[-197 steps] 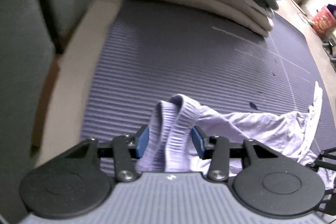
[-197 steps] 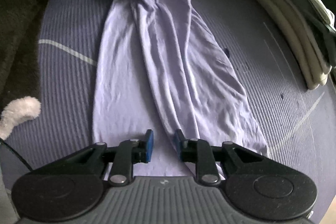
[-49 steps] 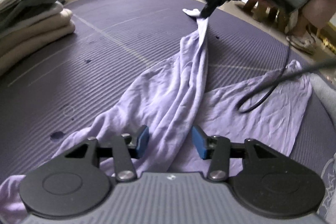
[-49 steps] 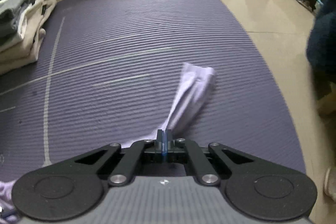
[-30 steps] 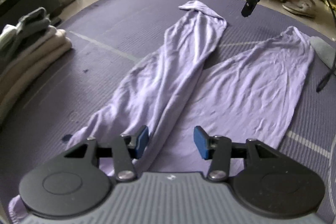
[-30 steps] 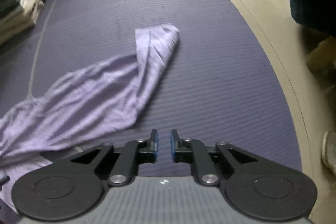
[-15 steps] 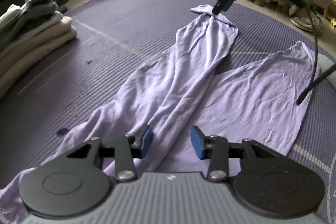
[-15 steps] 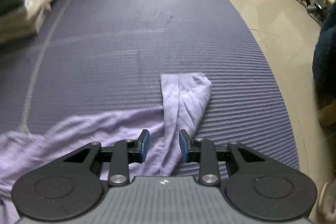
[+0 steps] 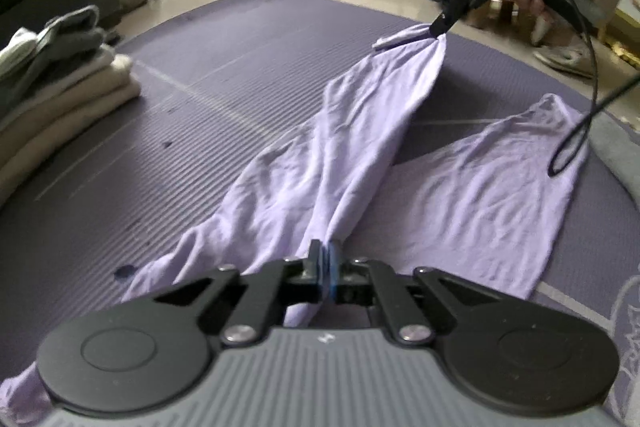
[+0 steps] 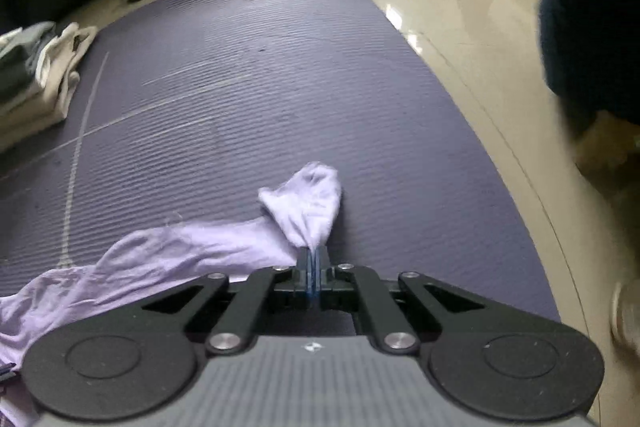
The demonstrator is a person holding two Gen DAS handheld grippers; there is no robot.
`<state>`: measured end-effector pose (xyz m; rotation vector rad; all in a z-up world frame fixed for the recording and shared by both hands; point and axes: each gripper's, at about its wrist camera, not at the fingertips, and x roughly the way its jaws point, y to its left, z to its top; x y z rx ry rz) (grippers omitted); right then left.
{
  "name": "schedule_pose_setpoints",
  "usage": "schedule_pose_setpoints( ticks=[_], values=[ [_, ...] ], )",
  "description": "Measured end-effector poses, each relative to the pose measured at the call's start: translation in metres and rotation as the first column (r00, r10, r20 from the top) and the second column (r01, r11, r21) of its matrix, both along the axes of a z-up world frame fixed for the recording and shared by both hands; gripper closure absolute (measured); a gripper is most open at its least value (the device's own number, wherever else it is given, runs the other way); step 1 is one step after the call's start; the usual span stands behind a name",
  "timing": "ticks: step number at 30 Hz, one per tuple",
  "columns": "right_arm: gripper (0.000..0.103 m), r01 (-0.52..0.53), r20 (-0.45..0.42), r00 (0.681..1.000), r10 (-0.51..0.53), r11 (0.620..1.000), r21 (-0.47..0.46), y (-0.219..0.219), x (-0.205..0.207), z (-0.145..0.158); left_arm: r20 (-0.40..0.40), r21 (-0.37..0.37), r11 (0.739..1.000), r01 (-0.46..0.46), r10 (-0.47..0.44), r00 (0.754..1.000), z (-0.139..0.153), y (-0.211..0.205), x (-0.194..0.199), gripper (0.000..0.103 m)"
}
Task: Fold clothes
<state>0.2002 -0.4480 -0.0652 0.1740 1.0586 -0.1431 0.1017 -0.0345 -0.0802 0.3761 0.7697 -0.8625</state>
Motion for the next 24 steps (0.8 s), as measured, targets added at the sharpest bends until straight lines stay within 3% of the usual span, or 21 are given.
schedule_pose_setpoints(
  ticks=[12, 17, 19, 21, 22, 24],
  values=[
    [0.103, 0.082, -0.018, 0.997, -0.080, 0.987, 0.138, -0.024, -0.076, -0.005, -0.028, 0.076, 0.989, 0.123, -0.122, 0.992, 0.012, 0.000, -0.035, 0.102],
    [0.103, 0.108, -0.107, 0.990, -0.093, 0.984, 0.139, -0.025, -0.099, -0.015, -0.099, 0.092, 0.980, 0.176, -0.166, 0.981, 0.014, 0.005, -0.042, 0.102],
    [0.097, 0.106, -0.149, 0.985, -0.087, 0.986, 0.126, -0.026, -0.103, -0.022, -0.140, 0.112, 0.972, 0.208, -0.192, 0.971, 0.011, 0.004, -0.045, 0.102],
    [0.077, 0.099, -0.160, 0.984, -0.083, 0.990, 0.096, -0.027, -0.103, -0.026, -0.170, 0.145, 0.964, 0.222, -0.197, 0.966, 0.003, 0.001, -0.046, 0.101],
    [0.072, 0.095, -0.165, 0.983, -0.080, 0.992, 0.082, -0.027, -0.103, -0.028, -0.177, 0.157, 0.963, 0.221, -0.193, 0.965, 0.000, 0.000, -0.045, 0.100],
    [0.070, 0.077, -0.143, 0.987, -0.068, 0.995, 0.061, -0.027, -0.100, -0.025, -0.188, 0.176, 0.959, 0.220, -0.187, 0.964, -0.006, -0.002, -0.044, 0.096]
  ],
)
